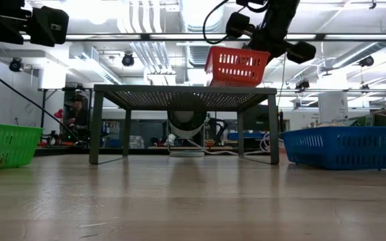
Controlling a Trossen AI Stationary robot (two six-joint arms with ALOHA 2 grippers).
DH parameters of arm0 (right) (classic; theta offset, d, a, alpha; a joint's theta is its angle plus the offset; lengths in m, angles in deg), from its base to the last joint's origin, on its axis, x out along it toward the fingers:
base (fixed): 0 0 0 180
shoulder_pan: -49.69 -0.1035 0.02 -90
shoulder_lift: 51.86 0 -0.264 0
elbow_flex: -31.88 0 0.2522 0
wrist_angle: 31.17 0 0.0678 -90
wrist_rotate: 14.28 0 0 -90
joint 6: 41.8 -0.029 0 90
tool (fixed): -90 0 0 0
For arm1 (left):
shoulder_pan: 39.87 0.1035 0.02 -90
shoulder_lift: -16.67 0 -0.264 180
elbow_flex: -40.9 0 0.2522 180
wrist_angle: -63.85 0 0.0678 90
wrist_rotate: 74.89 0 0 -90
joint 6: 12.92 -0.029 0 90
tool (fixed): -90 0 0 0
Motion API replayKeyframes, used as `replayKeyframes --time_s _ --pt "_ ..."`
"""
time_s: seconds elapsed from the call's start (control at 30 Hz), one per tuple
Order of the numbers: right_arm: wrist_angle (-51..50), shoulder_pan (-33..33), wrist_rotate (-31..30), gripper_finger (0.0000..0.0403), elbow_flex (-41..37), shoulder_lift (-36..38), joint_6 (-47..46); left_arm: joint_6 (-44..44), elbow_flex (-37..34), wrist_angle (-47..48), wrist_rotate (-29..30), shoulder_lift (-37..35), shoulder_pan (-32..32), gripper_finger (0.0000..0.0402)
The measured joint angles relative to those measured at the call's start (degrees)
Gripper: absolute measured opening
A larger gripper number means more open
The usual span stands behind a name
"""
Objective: Pick & Place Office Desk Supplies
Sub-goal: Put the yellow rubber band into the orange bin on the shelf
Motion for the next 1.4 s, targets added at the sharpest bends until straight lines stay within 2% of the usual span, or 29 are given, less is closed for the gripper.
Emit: replayKeyframes --time_s 0.57,1.0,1.4 --pt "-3.50 -0.15 -0.09 0.0008 0.00 -1.20 -0.03 0.01 0.00 -0.02 0.00 -0.02 0.00 0.0209" --pt "-2.38 -0.15 0.35 0.0008 0.07 -1.72 0.20 0.01 0.00 -0.04 0.00 -0.02 0.00 0.0209" --pt "-2.68 -0.15 0.15 0.0018 0.00 -1.49 3.43 0.00 0.00 -0.04 0.00 0.00 0.00 0.0209"
